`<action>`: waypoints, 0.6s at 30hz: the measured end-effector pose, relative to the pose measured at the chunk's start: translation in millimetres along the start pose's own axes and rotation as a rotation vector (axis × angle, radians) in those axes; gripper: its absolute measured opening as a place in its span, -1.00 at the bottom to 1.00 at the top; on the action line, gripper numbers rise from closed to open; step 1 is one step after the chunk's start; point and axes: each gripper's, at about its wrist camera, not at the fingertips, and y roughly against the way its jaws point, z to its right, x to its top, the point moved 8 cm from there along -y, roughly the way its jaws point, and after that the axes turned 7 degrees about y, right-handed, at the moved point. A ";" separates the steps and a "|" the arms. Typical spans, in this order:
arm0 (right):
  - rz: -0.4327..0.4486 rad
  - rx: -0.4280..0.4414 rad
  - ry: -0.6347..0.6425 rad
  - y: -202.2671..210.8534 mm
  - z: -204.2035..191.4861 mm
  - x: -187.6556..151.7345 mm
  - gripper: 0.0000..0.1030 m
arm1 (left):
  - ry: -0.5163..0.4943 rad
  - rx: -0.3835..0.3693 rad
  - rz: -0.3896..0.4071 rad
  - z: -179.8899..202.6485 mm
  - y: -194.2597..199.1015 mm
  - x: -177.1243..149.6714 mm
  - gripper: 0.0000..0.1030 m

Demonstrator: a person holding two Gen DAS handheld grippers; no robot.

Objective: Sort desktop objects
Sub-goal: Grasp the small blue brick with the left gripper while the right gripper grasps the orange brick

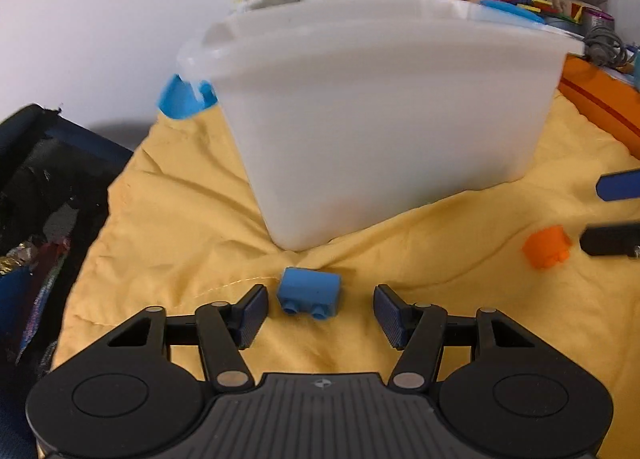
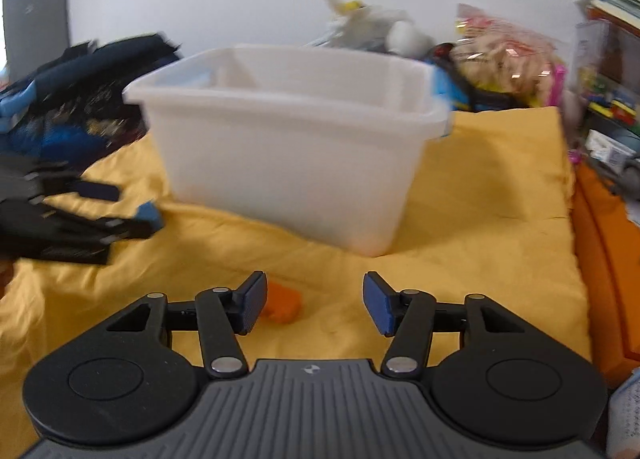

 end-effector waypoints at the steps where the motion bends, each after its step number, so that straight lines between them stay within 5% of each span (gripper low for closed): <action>1: -0.004 0.007 0.007 -2.1 -3.4 1.0 0.10 | 0.011 -0.018 0.019 0.0 -0.1 1.8 0.16; 4: -0.021 0.017 0.067 -10.1 -17.3 -1.3 0.09 | 0.026 -0.134 0.009 6.6 -0.6 3.6 -0.32; 11: -0.089 0.039 0.208 -44.7 -26.0 -14.1 -0.14 | -0.086 -0.230 -0.043 36.7 44.4 -25.9 -0.32; 18: -0.116 0.116 0.162 -28.3 -28.1 -28.2 -0.24 | -0.123 -0.284 -0.120 68.6 88.0 -68.9 -0.32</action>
